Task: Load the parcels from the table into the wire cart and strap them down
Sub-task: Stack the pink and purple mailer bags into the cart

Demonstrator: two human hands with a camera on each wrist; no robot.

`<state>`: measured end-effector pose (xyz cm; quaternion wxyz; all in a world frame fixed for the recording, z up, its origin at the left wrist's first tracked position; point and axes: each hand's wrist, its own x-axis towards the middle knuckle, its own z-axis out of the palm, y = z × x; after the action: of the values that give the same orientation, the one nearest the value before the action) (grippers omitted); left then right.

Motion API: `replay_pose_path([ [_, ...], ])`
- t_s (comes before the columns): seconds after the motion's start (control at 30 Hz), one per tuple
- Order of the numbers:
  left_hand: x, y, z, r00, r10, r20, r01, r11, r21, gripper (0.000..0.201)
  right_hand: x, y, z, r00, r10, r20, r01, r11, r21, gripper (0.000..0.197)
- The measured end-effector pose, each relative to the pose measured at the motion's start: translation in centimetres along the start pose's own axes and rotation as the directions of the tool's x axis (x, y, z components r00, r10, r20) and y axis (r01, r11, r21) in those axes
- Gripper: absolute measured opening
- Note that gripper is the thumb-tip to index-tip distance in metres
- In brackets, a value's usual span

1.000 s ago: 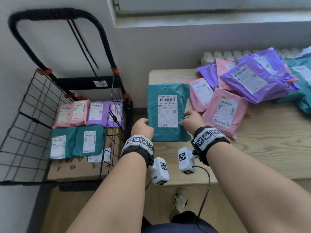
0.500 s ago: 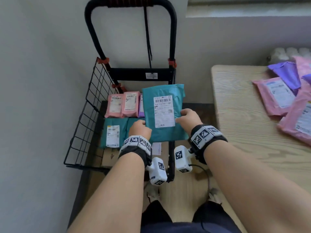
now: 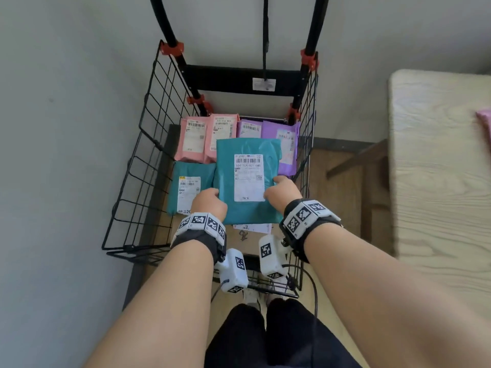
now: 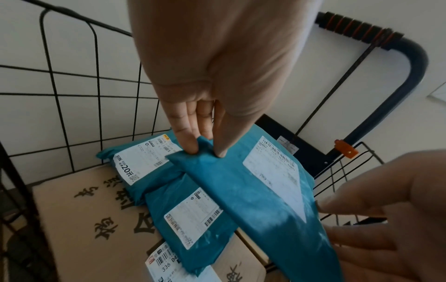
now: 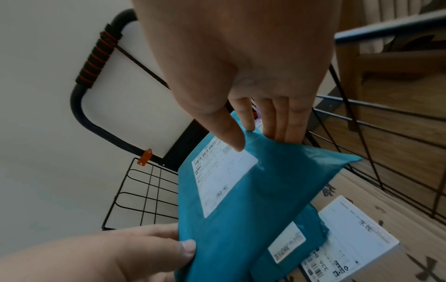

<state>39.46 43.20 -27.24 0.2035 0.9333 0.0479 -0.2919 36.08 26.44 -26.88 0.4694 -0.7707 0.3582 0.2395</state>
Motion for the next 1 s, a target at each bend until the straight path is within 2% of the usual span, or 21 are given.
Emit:
replay_pose_path([
  [0.13, 2.0, 0.3, 1.2, 0.998, 0.024, 0.05, -0.025, 0.999, 0.032, 0.027, 2.1, 1.2, 0.9, 0.997, 0.071, -0.005, -0.071, 0.997, 0.001, 0.034],
  [0.27, 5.0, 0.7, 3.0, 0.987, 0.034, 0.156, -0.043, 0.998, 0.055, 0.029, 4.1, 2.1, 1.4, 0.989, 0.137, -0.058, -0.137, 0.991, -0.003, 0.043],
  [0.4, 7.9, 0.7, 4.7, 0.964, 0.043, 0.262, -0.057, 0.997, 0.046, 0.038, 6.3, 2.8, 2.4, 0.968, 0.23, -0.101, -0.228, 0.973, 0.033, 0.044],
  [0.53, 9.7, 0.3, 5.8, 0.929, 0.062, 0.365, -0.091, 0.994, 0.062, 0.037, 7.9, 3.0, 3.4, 0.943, 0.304, -0.139, -0.298, 0.953, 0.06, 0.04],
  [0.7, 11.6, 0.3, 7.5, 0.909, 0.067, 0.411, -0.059, 0.998, -0.034, 0.038, 9.8, 3.8, 4.4, 0.912, 0.382, -0.152, -0.368, 0.923, 0.112, 0.038],
  [0.87, 12.2, 0.5, 9.2, 0.856, 0.086, 0.51, -0.122, 0.992, 0.037, 0.04, 10.6, 4.9, 5.0, 0.883, 0.449, -0.135, -0.432, 0.891, 0.141, 0.04],
  [1.0, 11.8, 0.3, 9.9, 0.811, 0.086, 0.579, -0.172, 0.981, 0.094, 0.042, 10.5, 5.9, 5.6, 0.875, 0.472, -0.106, -0.461, 0.88, 0.117, 0.034],
])
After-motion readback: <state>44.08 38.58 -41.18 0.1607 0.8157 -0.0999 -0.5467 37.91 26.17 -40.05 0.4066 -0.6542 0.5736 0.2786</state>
